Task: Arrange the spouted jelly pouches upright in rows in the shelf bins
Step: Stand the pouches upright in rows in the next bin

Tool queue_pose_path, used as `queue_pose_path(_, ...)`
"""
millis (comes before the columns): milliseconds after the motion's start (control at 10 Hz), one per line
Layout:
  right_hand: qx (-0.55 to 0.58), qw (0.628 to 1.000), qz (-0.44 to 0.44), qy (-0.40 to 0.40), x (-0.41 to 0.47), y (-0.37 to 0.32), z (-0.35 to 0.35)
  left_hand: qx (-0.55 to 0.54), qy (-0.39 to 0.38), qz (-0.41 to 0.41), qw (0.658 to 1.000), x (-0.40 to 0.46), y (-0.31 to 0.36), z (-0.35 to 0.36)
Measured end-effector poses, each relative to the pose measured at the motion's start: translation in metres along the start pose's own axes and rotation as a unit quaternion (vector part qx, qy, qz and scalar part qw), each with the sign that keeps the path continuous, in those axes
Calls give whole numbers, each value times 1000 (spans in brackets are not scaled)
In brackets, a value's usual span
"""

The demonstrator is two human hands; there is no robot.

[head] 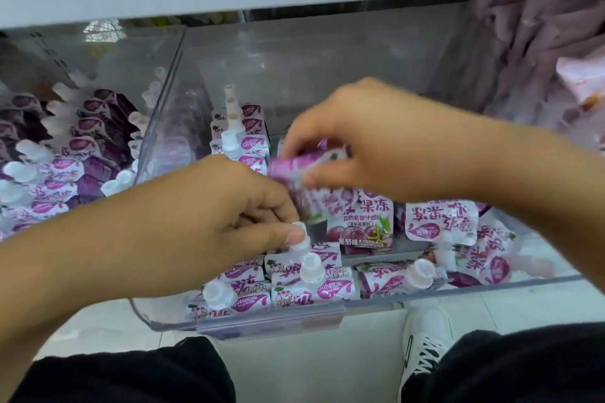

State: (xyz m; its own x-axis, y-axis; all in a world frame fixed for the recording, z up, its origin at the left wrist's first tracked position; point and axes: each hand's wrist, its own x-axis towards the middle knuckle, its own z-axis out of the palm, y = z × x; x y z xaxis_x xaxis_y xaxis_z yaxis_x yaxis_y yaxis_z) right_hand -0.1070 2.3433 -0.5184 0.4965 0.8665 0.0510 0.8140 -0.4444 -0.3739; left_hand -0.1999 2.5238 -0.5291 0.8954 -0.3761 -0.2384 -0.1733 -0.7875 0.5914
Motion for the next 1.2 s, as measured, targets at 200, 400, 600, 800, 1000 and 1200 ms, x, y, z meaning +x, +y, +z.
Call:
queue_pose_path(200,61,976,22,-210,11,4,19,93,175,13,980,-6,-10,-17)
queue_pose_path(400,-3,992,58,-110,2,6,7,161,123,-14,979,4,-10,-15)
queue_pose_path(600,-44,983,51,-170,19,-28,16,250,94,-23,963,5,-6,-14)
queue_pose_path(800,-17,980,23,-196,14,3,22,304,93,-53,947,2,-13,-11)
queue_pose_path(1000,15,971,0,-239,23,2,36,242,100,-26,965,6,-12,-16)
queue_pose_path(1200,133,967,54,-212,7,27,4,206,37,22,978,8,-4,-6)
